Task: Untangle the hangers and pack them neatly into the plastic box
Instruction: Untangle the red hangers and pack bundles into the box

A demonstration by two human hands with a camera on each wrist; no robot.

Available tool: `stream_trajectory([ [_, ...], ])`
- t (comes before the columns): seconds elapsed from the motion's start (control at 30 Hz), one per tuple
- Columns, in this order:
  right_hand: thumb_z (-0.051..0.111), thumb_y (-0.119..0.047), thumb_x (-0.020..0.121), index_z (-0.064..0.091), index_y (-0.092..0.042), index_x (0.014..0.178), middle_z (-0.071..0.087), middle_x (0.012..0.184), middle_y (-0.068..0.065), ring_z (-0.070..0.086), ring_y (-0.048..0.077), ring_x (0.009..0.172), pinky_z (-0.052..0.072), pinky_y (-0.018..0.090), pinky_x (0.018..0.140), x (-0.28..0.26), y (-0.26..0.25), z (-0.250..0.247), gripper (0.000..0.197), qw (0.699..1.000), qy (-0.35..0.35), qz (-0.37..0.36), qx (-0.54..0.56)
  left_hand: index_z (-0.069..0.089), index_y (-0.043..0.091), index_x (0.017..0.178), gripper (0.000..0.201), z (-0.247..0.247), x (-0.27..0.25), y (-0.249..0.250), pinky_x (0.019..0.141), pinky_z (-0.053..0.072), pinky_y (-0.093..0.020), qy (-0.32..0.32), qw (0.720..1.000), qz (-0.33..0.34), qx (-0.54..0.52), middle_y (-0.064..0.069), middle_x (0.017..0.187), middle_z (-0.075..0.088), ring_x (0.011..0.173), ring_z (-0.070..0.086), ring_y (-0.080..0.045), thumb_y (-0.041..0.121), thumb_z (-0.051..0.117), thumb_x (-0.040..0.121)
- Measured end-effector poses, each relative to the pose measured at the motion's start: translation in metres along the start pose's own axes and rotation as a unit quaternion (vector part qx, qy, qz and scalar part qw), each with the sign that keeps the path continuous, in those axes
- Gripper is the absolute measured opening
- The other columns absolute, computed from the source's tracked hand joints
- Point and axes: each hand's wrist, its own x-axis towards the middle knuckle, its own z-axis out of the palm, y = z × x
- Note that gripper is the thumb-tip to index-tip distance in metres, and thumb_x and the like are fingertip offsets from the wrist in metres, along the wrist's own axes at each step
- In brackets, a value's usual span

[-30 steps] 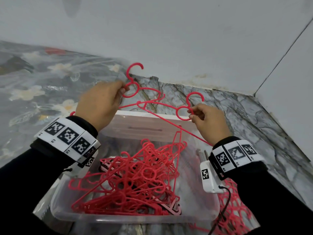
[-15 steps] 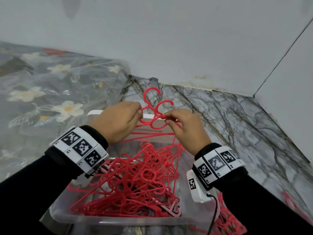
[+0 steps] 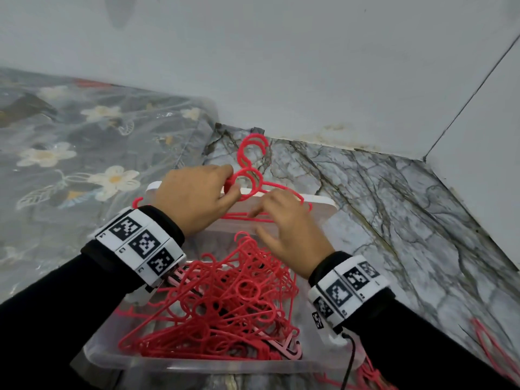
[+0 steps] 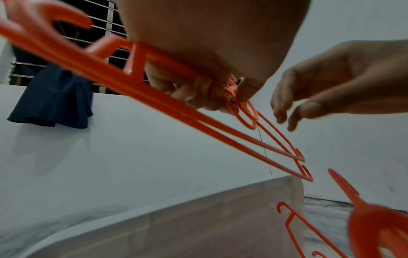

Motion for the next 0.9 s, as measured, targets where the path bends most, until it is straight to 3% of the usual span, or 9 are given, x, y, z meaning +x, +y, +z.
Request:
stream_trajectory([
  [0.13, 0.057, -0.03, 0.091, 0.057, -0.012, 0.119, 0.059, 0.116, 0.007, 0.051, 0.026, 0.112, 0.036, 0.039, 0.096, -0.008, -0.026, 0.029, 0.033, 0.982, -0.157, -0.078, -0.073, 0.047, 0.018, 0.08, 0.038, -0.003, 0.003, -0.005, 0.054, 0.028, -0.031, 0.003, 0.999, -0.036, 0.034, -0.006, 0.076, 0.064, 0.071, 0.06, -0.033, 0.048, 0.031, 0.097],
  [0.23, 0.051, -0.036, 0.093, 0.047, -0.016, 0.13, 0.059, 0.122, 0.004, 0.05, 0.025, 0.116, 0.031, 0.038, 0.1, -0.012, -0.043, 0.051, 0.042, 0.975, -0.193, -0.039, -0.103, 0.044, 0.015, 0.076, 0.035, -0.002, 0.003, -0.004, 0.055, 0.027, -0.032, -0.001, 0.999, -0.048, 0.023, -0.004, 0.069, 0.056, 0.061, 0.049, -0.029, 0.039, 0.032, 0.098],
  [0.33, 0.046, -0.032, 0.096, 0.053, -0.02, 0.118, 0.066, 0.104, 0.003, 0.057, 0.026, 0.104, 0.032, 0.041, 0.097, -0.008, -0.045, 0.058, 0.025, 0.981, -0.171, 0.003, -0.096, 0.042, 0.016, 0.073, 0.035, -0.001, 0.003, -0.004, 0.054, 0.026, -0.032, -0.003, 0.999, -0.048, 0.018, 0.001, 0.065, 0.047, 0.058, 0.044, -0.026, 0.037, 0.03, 0.098],
  [0.47, 0.053, -0.023, 0.092, 0.064, -0.02, 0.103, 0.071, 0.099, 0.001, 0.063, 0.023, 0.097, 0.043, 0.037, 0.088, 0.005, -0.026, 0.04, 0.016, 0.992, -0.097, 0.082, 0.008, 0.043, 0.016, 0.076, 0.035, -0.004, 0.0, -0.011, 0.054, 0.027, -0.032, 0.003, 0.998, -0.056, 0.024, -0.004, 0.071, 0.055, 0.067, 0.055, -0.033, 0.039, 0.031, 0.099],
  [0.53, 0.056, -0.018, 0.09, 0.067, -0.018, 0.099, 0.071, 0.09, 0.0, 0.064, 0.018, 0.086, 0.047, 0.035, 0.081, 0.009, -0.011, 0.024, 0.013, 0.986, -0.053, 0.141, 0.064, 0.044, 0.015, 0.077, 0.036, -0.005, -0.002, -0.015, 0.052, 0.024, -0.032, 0.004, 0.998, -0.063, 0.023, -0.002, 0.07, 0.053, 0.063, 0.05, -0.031, 0.039, 0.031, 0.1],
  [0.67, 0.062, -0.014, 0.087, 0.068, -0.024, 0.088, 0.064, 0.068, -0.005, 0.054, 0.003, 0.061, 0.04, 0.015, 0.06, 0.014, 0.014, -0.01, 0.011, 0.973, 0.08, 0.181, 0.116, 0.046, 0.015, 0.078, 0.038, -0.006, -0.002, -0.019, 0.049, 0.021, -0.032, -0.012, 0.997, -0.071, -0.002, 0.004, 0.065, 0.043, 0.057, 0.039, -0.022, 0.041, 0.03, 0.1],
  [0.77, 0.063, -0.014, 0.087, 0.066, -0.03, 0.085, 0.065, 0.069, -0.007, 0.057, 0.004, 0.064, 0.041, 0.012, 0.062, 0.014, 0.022, -0.026, 0.016, 0.963, 0.147, 0.169, 0.147, 0.045, 0.015, 0.08, 0.038, -0.008, -0.002, -0.019, 0.056, 0.03, -0.034, -0.04, 0.995, -0.068, -0.063, 0.001, 0.066, 0.048, 0.06, 0.044, -0.024, 0.044, 0.03, 0.099],
  [0.83, 0.063, -0.015, 0.087, 0.067, -0.028, 0.087, 0.066, 0.07, -0.006, 0.059, 0.009, 0.065, 0.046, 0.021, 0.064, 0.011, 0.026, -0.028, 0.014, 0.97, 0.12, 0.167, 0.131, 0.045, 0.015, 0.08, 0.038, -0.008, -0.001, -0.017, 0.058, 0.034, -0.036, -0.06, 0.991, -0.067, -0.101, -0.001, 0.069, 0.051, 0.064, 0.047, -0.025, 0.044, 0.031, 0.099],
  [0.9, 0.062, -0.014, 0.088, 0.068, -0.022, 0.09, 0.066, 0.071, -0.005, 0.06, 0.012, 0.065, 0.048, 0.028, 0.068, 0.005, 0.029, -0.021, 0.011, 0.981, 0.027, 0.171, 0.086, 0.043, 0.016, 0.077, 0.038, -0.007, -0.001, -0.014, 0.059, 0.036, -0.037, -0.068, 0.989, -0.061, -0.114, -0.001, 0.067, 0.049, 0.064, 0.046, -0.024, 0.044, 0.031, 0.099],
])
